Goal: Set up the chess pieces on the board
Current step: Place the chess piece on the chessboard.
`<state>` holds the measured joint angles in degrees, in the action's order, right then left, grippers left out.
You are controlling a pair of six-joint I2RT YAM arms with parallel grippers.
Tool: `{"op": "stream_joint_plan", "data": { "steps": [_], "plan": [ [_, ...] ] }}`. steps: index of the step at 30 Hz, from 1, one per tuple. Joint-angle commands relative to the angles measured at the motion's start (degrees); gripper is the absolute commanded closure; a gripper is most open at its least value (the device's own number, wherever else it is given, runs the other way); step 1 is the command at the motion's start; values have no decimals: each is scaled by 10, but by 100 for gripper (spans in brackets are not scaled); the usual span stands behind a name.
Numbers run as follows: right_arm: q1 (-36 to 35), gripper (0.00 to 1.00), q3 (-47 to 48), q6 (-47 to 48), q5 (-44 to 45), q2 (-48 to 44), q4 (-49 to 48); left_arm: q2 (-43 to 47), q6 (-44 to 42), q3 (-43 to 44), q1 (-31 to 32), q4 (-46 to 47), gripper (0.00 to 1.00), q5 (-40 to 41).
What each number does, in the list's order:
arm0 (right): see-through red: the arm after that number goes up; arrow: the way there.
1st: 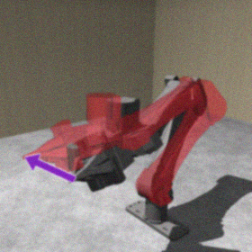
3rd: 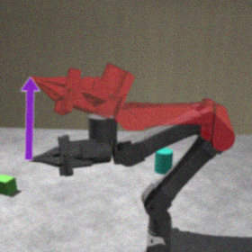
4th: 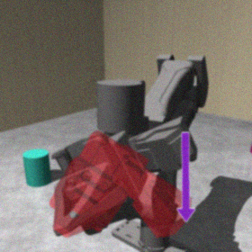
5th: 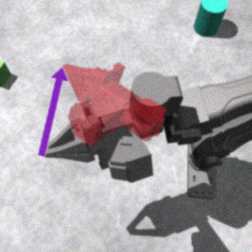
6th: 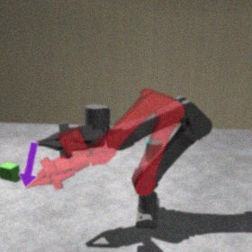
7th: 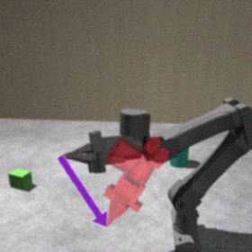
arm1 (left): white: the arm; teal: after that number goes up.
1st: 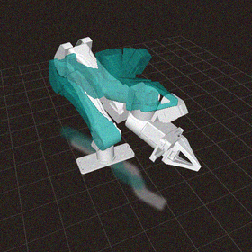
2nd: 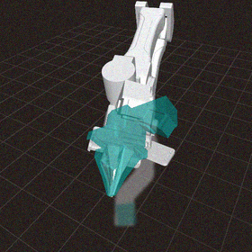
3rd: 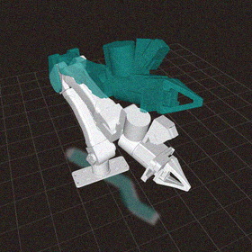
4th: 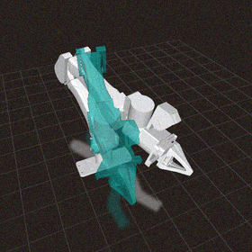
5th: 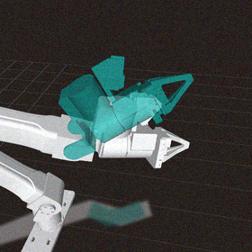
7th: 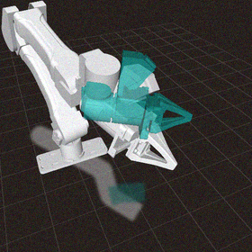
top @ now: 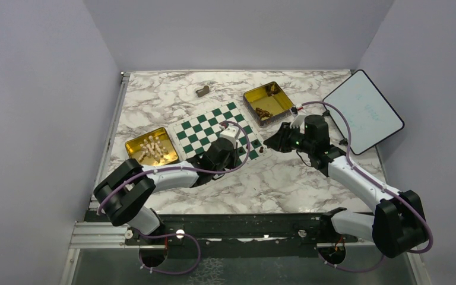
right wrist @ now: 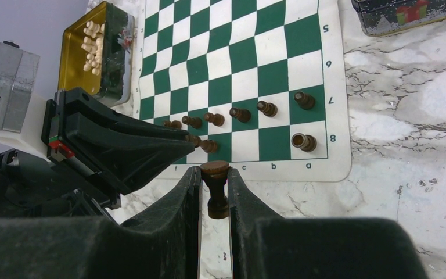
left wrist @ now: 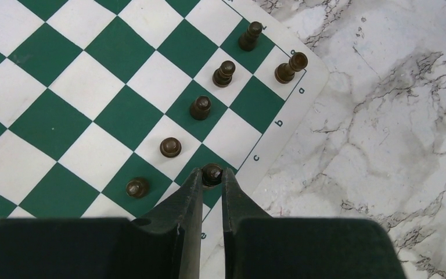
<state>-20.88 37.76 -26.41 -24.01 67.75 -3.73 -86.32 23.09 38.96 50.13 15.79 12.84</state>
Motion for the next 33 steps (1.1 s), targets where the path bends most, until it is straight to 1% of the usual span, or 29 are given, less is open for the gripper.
{"op": "stream_joint_plan", "data": {
  "steps": [1,11,20,25,27,29,33],
  "plan": [
    [4,93,9,14,11,-16,2,-12,-8,-8,3,35,96,-14],
    [4,93,4,14,12,-15,-1,-22,-4,-17,3,47,93,-16],
    [4,93,3,13,10,-11,-5,-10,0,-26,3,47,68,-6],
    [4,93,3,-3,1,-6,-12,11,15,-6,3,14,62,-4],
    [4,93,1,-22,-10,-4,-26,25,25,7,3,-12,61,-1],
    [4,93,4,-41,-22,0,-37,39,41,26,3,-48,59,19],
    [4,93,7,-83,-35,11,-60,71,53,50,3,-79,51,13]
  ]
}}
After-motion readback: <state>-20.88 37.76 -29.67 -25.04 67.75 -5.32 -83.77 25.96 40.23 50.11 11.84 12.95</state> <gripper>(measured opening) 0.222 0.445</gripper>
